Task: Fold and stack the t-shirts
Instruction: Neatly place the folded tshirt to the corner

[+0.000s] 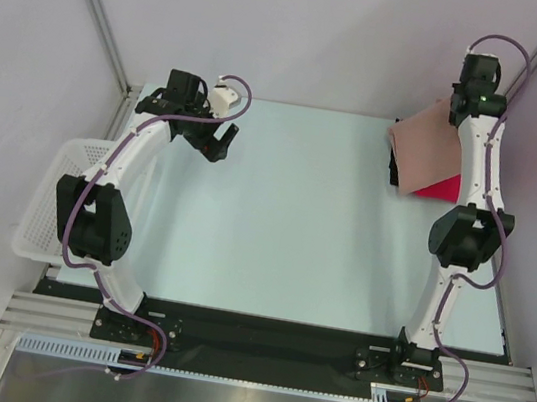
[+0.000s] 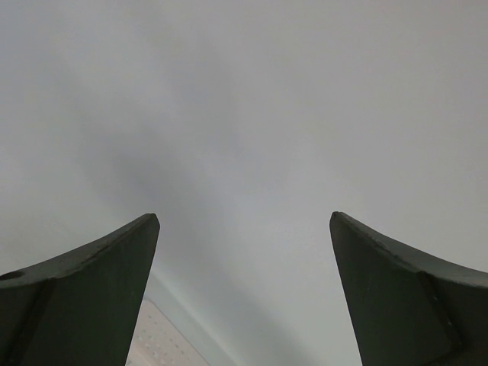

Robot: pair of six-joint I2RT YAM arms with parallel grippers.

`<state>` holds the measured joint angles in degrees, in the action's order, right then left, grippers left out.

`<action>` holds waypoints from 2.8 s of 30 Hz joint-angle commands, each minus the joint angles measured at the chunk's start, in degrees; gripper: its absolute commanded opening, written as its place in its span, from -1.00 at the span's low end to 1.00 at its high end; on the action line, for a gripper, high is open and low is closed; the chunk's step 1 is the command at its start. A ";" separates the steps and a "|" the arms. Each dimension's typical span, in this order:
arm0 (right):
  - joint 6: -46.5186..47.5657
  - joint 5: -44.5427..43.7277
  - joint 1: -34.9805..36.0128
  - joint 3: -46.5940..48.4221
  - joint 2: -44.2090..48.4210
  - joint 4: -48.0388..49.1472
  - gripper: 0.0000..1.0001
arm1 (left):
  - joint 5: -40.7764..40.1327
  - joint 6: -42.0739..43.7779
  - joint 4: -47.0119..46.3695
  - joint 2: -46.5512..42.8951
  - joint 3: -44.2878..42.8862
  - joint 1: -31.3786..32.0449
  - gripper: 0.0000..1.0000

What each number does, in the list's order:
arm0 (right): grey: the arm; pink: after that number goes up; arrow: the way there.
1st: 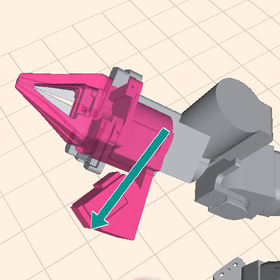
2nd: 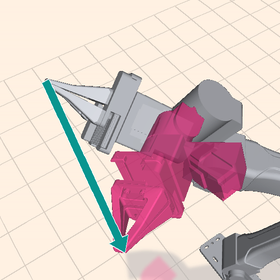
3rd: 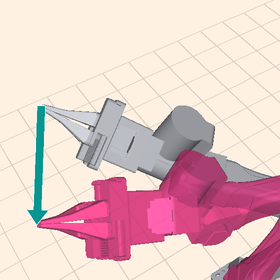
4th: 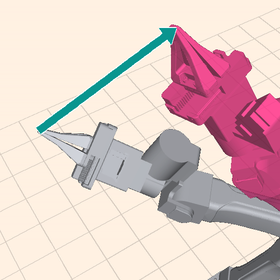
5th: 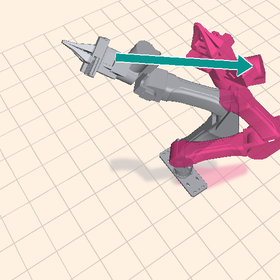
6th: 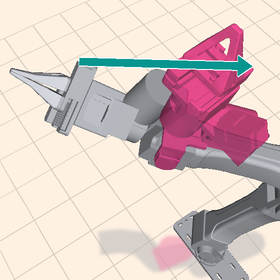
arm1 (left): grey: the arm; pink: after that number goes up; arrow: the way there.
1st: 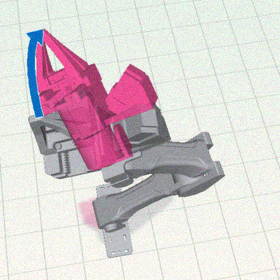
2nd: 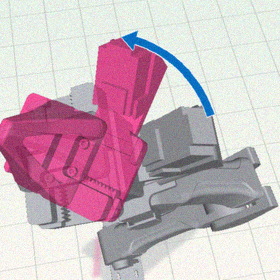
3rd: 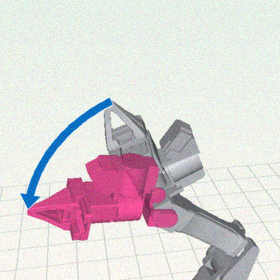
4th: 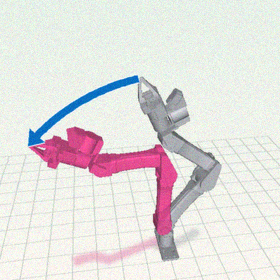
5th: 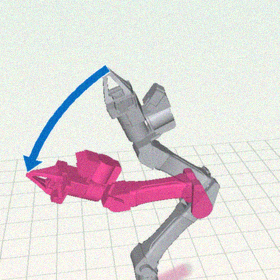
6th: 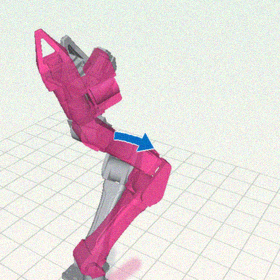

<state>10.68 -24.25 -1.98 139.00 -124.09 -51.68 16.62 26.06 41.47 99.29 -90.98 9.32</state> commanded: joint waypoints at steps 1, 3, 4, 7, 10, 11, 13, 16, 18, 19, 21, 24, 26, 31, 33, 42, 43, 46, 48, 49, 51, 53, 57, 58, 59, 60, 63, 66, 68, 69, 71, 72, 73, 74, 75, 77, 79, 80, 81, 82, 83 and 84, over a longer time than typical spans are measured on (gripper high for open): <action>-1.62 1.04 -2.50 -0.48 -1.06 5.89 -1.00 | -0.62 1.09 0.27 -0.58 -1.66 -0.45 1.00; -2.58 2.01 -3.64 -1.36 -2.73 6.85 -1.00 | -1.15 1.27 0.19 -0.58 -1.74 -0.53 1.00; -3.03 2.01 -4.08 -1.71 -3.26 7.73 -1.00 | -1.15 1.18 0.19 -0.50 -1.83 -0.53 0.99; -6.10 2.45 -5.84 -2.24 -5.28 8.79 -1.00 | -1.33 1.27 0.36 -0.15 -1.92 -0.45 1.00; -9.61 4.12 -7.95 -3.90 -6.42 10.01 -1.00 | -1.59 1.27 0.54 0.03 -1.92 -0.45 0.99; -10.41 4.04 -8.48 -4.35 -6.60 10.19 -1.00 | -1.77 1.36 0.54 0.03 -1.92 -0.45 1.00; -12.68 3.07 -9.97 -4.96 -7.56 9.85 -0.93 | -1.77 1.44 0.54 0.12 -1.92 -0.45 0.99; -14.98 0.00 -12.33 -4.44 -9.23 7.49 -0.24 | -1.68 1.53 0.71 0.12 -1.83 -0.45 1.00; -17.53 -1.23 -13.48 -4.44 -9.41 6.68 0.43 | -1.51 1.80 0.89 0.03 -1.66 -0.45 1.00; -17.97 -1.41 -14.10 -4.53 -9.15 6.16 0.59 | -1.51 1.97 0.98 -0.06 -1.57 -0.45 1.00; -17.89 -0.63 -14.28 -5.05 -8.28 6.33 0.73 | -1.59 2.23 1.07 -0.06 -1.57 -0.45 1.00; -17.71 0.60 -13.41 -7.59 -4.42 7.29 0.81 | -2.12 2.67 1.42 -0.14 -1.57 -0.45 1.00; -17.45 1.39 -11.57 -10.75 0.05 9.75 0.83 | -2.56 3.20 1.68 -0.41 -1.57 -0.45 1.00; -18.05 6.66 -7.17 -27.41 11.57 17.29 0.99 | -3.26 5.22 2.30 -3.73 0.54 -0.45 0.99; -19.63 9.81 -5.42 -34.20 18.58 20.29 0.99 | -3.18 6.36 3.17 -5.06 1.85 -0.45 0.99; -26.76 19.23 -0.22 -71.27 41.99 39.46 0.99 | -3.97 7.25 1.60 -17.36 17.65 -1.50 0.99; -27.37 19.59 0.22 -73.32 45.40 40.51 1.00 | -3.79 6.46 1.68 -18.42 19.07 -1.85 0.99; -28.78 19.77 0.83 -81.50 50.34 41.22 1.00 | -3.61 4.79 1.60 -22.46 24.26 -2.20 0.99; -29.57 20.03 1.01 -84.75 55.26 41.05 0.99 | -4.49 3.74 -0.24 -26.31 29.07 -2.46 1.00; -29.75 20.12 1.01 -87.90 56.58 40.78 1.00 | -5.19 1.82 -1.12 -27.81 30.58 -2.55 1.00; -29.92 20.03 1.10 -90.91 60.80 40.34 0.99 | -6.42 0.66 -3.31 -31.50 35.05 -2.73 1.00; -30.36 19.51 1.10 -94.51 64.13 39.20 0.99 | -7.04 -0.40 -4.82 -33.62 37.97 -2.82 0.99; -32.30 19.41 1.19 -99.96 69.93 38.06 1.00 | -9.68 -2.77 -10.61 -37.75 45.69 -2.82 0.99; -32.56 19.50 1.19 -101.19 71.08 38.67 1.00 | -10.03 -3.30 -11.15 -38.72 46.67 -2.82 0.99; -32.56 19.59 1.19 -103.03 72.31 39.19 0.99 | -10.29 -3.39 -11.76 -39.08 47.38 -2.82 0.99; -32.56 19.51 1.19 -104.01 74.41 39.81 0.99 | -10.56 -3.48 -13.07 -39.34 48.95 -2.82 0.99; -32.47 18.80 1.19 -106.29 77.15 40.34 0.99 | -11.35 -4.09 -14.31 -39.35 49.93 -2.82 1.00; -32.12 18.27 1.19 -107.18 79.18 40.17 1.00 | -13.54 -4.44 -14.67 -38.03 49.58 -2.82 1.00; -31.77 18.10 1.19 -107.45 79.71 39.99 0.99 | -15.21 -4.79 -15.10 -37.33 49.50 -2.82 1.00; -31.77 18.18 1.19 -107.45 79.79 40.08 0.99 | -16.43 -4.79 -15.28 -36.97 49.67 -2.82 0.99; -31.68 17.92 1.19 -107.62 79.80 39.99 0.99 | -17.93 -4.71 -15.37 -36.71 49.93 -2.82 1.00; -31.77 17.92 1.19 -107.62 79.80 40.17 0.99 | -18.11 -4.53 -15.20 -36.53 50.11 -2.82 1.00; -31.77 17.84 1.19 -107.62 79.80 40.25 0.99 | -18.12 -4.36 -15.19 -36.36 50.11 -2.82 1.00; -31.68 17.75 1.19 -107.62 79.71 40.25 1.00 | -18.12 -4.27 -14.93 -36.18 50.11 -2.82 0.99; -31.60 17.57 1.19 -107.71 79.71 40.43 1.00 | -17.94 -4.09 -14.67 -36.18 50.11 -2.82 1.00; -31.51 17.22 1.19 -107.71 79.71 40.61 1.00 | -17.94 -4.00 -14.58 -36.18 50.02 -2.82 0.99; -31.51 17.31 1.19 -107.89 79.71 40.78 0.99 | -17.94 -4.00 -14.58 -36.27 50.11 -2.82 1.00; -31.51 17.22 1.19 -107.89 79.62 40.87 0.99 | -18.03 -4.00 -14.58 -36.18 50.02 -2.82 1.00; -31.51 17.22 1.19 -107.89 79.62 40.87 0.99 | -18.12 -3.92 -14.67 -36.18 50.02 -2.82 1.00; -31.42 17.22 1.19 -107.89 79.53 40.87 0.99 | -18.03 -3.92 -14.58 -36.18 50.11 -2.82 1.00; -31.42 17.13 1.19 -107.89 79.53 40.87 0.99 | -17.68 -3.57 -14.40 -36.44 50.20 -2.82 0.99; -31.42 17.04 1.19 -107.89 79.53 40.78 0.99 | -17.07 -3.04 -14.32 -36.62 50.55 -2.82 1.00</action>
<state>-20.97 -5.67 -1.06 31.09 -45.06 -13.65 -0.51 22.55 27.97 63.11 -40.99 6.98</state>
